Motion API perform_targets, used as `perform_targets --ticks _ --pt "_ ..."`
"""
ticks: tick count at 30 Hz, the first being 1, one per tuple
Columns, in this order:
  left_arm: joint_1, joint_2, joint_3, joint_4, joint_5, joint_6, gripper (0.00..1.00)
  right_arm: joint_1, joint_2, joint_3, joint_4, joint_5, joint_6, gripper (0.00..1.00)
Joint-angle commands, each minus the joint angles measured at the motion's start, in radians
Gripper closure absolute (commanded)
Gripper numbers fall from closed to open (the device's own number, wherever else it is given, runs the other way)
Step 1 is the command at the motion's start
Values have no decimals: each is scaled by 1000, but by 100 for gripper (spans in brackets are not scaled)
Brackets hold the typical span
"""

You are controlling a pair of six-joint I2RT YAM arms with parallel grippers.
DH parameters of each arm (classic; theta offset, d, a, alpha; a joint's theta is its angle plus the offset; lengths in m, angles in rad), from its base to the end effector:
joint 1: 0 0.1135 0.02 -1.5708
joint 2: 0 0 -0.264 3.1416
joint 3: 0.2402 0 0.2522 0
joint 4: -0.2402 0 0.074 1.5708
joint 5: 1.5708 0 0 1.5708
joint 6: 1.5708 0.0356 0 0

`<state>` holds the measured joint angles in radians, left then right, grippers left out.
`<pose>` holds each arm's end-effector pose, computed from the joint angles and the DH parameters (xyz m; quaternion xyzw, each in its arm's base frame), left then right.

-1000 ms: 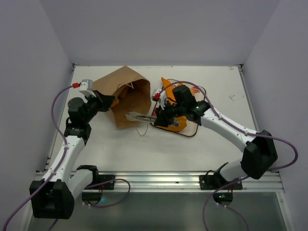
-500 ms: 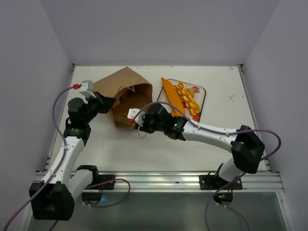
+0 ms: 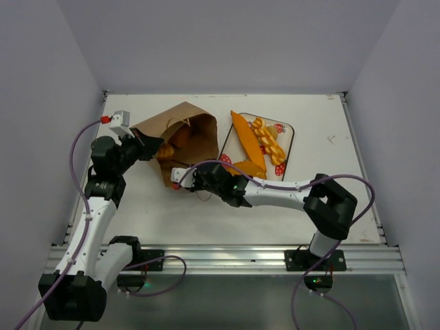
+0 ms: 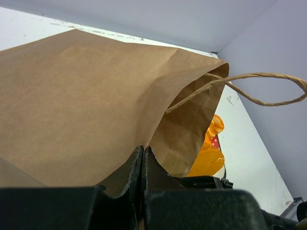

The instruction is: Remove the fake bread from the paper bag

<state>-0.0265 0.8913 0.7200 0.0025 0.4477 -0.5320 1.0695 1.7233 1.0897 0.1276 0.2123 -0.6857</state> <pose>0.2098 -0.0210 0.3184 -0.0477 0.7573 -0.3364 0.5578 0.1931 0.3368 0.2250 -0.6246 0.5888 0.0067 0.5129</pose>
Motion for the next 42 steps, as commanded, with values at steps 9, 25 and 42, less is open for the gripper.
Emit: perform_targets --ticks 9,25,42 --pt "8 -22 16 -27 9 7 98 55 39 19 89 105 -94 60" --pt "8 -34 7 -27 34 -5 98 58 102 90 98 180 -106 56" --pt "7 -20 -10 36 92 -33 98 56 216 185 83 197 -115 55"
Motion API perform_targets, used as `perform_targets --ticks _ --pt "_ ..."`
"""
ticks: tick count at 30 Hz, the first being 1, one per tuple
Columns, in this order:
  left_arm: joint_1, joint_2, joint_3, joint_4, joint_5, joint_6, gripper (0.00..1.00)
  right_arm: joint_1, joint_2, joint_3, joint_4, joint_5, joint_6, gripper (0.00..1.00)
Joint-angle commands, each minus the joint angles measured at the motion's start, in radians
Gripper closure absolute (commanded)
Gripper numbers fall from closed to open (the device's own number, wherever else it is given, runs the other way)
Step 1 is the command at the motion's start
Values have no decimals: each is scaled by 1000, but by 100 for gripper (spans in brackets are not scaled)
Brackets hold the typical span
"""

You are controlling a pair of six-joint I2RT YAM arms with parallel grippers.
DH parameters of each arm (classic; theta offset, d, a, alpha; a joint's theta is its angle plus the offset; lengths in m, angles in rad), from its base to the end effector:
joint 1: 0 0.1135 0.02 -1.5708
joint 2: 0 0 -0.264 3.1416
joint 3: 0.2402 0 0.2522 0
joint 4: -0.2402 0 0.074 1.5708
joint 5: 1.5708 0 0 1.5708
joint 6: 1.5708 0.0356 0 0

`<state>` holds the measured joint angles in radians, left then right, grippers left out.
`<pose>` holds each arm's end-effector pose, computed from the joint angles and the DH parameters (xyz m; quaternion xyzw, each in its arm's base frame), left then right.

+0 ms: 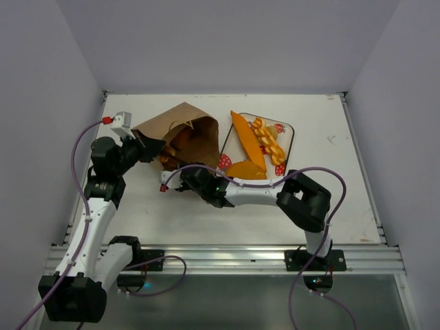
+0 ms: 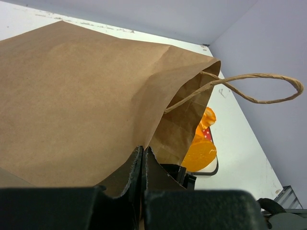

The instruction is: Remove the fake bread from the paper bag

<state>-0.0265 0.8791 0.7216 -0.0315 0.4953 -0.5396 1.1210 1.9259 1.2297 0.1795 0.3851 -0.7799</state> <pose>0.2059 -0.0224 0.3179 -0.0385 0.7623 -0.3539 0.5404 0.1995 0.3825 0.1971 -0.6343 0.5715 -0.0792 0.5146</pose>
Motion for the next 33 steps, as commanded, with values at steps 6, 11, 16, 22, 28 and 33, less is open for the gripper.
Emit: perform_targets --ticks 6,11,16,22,28,33 --pt "8 -11 -14 67 45 -20 98 5 44 73 17 18 -22 69" --pt "7 -12 -21 62 28 -8 98 3 18 50 14 6 -19 92" --pt "7 -3 -28 59 -4 18 98 3 -63 19 -12 -23 -1 100" --pt "8 14 -39 54 -34 55 98 3 -151 -22 -44 -35 16 100" --pt "8 21 -63 54 -50 81 98 -1 -229 -70 -80 -55 40 100" --pt "8 38 -65 70 -66 93 98 0 -295 -102 -118 -78 64 100"
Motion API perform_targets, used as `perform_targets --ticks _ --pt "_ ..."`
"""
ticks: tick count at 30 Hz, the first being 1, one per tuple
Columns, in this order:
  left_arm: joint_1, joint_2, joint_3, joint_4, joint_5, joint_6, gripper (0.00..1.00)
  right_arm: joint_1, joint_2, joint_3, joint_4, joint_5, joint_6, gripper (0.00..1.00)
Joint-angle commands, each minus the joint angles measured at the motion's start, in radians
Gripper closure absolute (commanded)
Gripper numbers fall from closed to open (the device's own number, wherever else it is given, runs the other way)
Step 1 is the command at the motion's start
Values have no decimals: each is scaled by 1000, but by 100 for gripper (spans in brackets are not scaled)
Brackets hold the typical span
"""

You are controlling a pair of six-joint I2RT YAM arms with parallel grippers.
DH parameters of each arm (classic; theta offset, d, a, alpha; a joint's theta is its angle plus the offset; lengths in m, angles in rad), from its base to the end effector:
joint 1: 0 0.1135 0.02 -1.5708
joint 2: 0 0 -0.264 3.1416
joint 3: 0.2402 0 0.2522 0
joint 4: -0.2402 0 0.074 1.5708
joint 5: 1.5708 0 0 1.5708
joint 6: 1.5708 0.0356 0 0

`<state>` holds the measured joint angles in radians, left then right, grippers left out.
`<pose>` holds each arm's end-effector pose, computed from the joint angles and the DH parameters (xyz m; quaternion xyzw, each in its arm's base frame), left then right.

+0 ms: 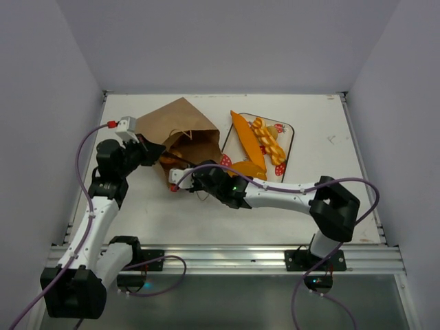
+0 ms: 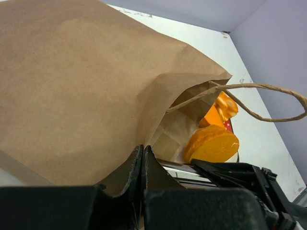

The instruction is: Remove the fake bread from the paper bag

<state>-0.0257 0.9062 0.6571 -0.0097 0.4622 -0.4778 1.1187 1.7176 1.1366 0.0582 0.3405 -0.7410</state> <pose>0.2112 -0.0213 0.2920 -0.0367 0.7831 -0.3237 0.5298 0.1809 0.3452 0.2367 -0.6333 0.5782 -0.0515 0.5119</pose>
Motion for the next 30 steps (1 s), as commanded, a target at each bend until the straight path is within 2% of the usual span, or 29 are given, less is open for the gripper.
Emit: perform_targets --ticks 1,13,25,30 --pt "7 17 2 50 -33 36 98 1 -98 -17 -17 -41 29 100" --pt "7 79 33 97 -62 71 98 -2 -335 -98 -182 -67 75 100" --pt "9 138 110 100 -91 120 98 -37 -443 -152 -342 -140 118 100" --pt "10 152 115 102 -103 139 98 -114 -492 -115 -412 -178 144 100"
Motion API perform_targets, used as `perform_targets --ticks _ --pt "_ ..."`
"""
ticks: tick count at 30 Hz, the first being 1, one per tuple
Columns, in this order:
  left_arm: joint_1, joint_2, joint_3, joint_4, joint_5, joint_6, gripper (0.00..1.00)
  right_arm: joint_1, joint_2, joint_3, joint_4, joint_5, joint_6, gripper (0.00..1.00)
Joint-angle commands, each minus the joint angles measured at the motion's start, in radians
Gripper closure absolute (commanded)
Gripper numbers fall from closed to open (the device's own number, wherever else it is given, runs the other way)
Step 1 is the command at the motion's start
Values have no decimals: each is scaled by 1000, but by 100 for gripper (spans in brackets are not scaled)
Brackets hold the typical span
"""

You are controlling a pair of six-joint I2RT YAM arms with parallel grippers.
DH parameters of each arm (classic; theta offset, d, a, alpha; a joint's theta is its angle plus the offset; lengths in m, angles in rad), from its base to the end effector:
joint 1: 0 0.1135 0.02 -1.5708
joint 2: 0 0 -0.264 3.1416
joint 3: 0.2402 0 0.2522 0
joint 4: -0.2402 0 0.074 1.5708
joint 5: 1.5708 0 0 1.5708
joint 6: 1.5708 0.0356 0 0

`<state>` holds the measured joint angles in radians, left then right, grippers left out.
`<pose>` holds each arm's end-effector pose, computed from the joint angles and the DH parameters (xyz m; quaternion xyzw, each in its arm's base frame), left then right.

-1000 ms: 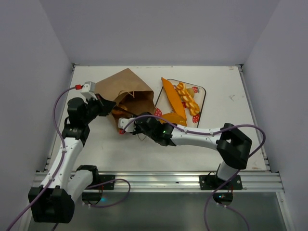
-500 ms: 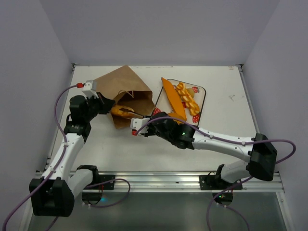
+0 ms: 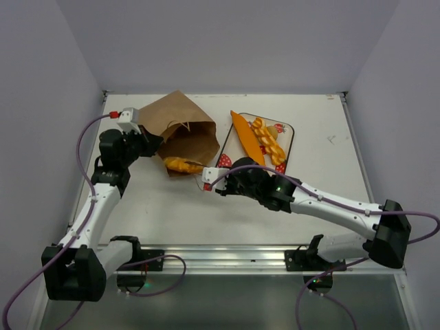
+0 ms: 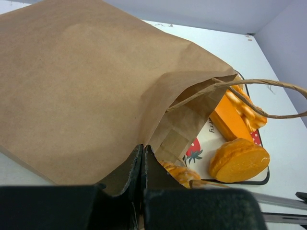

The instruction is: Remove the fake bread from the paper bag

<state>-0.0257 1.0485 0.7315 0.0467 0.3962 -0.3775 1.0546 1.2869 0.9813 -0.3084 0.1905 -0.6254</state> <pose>0.2423 -0.0200 0.2944 -0.0192 0.7892 -0.2723 0.5502 0.1474 0.2461 0.2877 -0.6288 0.6224 0.0151 0.4657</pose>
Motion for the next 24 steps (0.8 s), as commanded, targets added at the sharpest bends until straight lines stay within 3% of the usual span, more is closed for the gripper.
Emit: perform_targets --ticks 1,24 --pt "12 16 37 45 -39 41 98 -60 -66 49 -63 -57 33 100" --pt "21 70 43 59 -75 109 98 -249 -138 141 -239 -221 125 100"
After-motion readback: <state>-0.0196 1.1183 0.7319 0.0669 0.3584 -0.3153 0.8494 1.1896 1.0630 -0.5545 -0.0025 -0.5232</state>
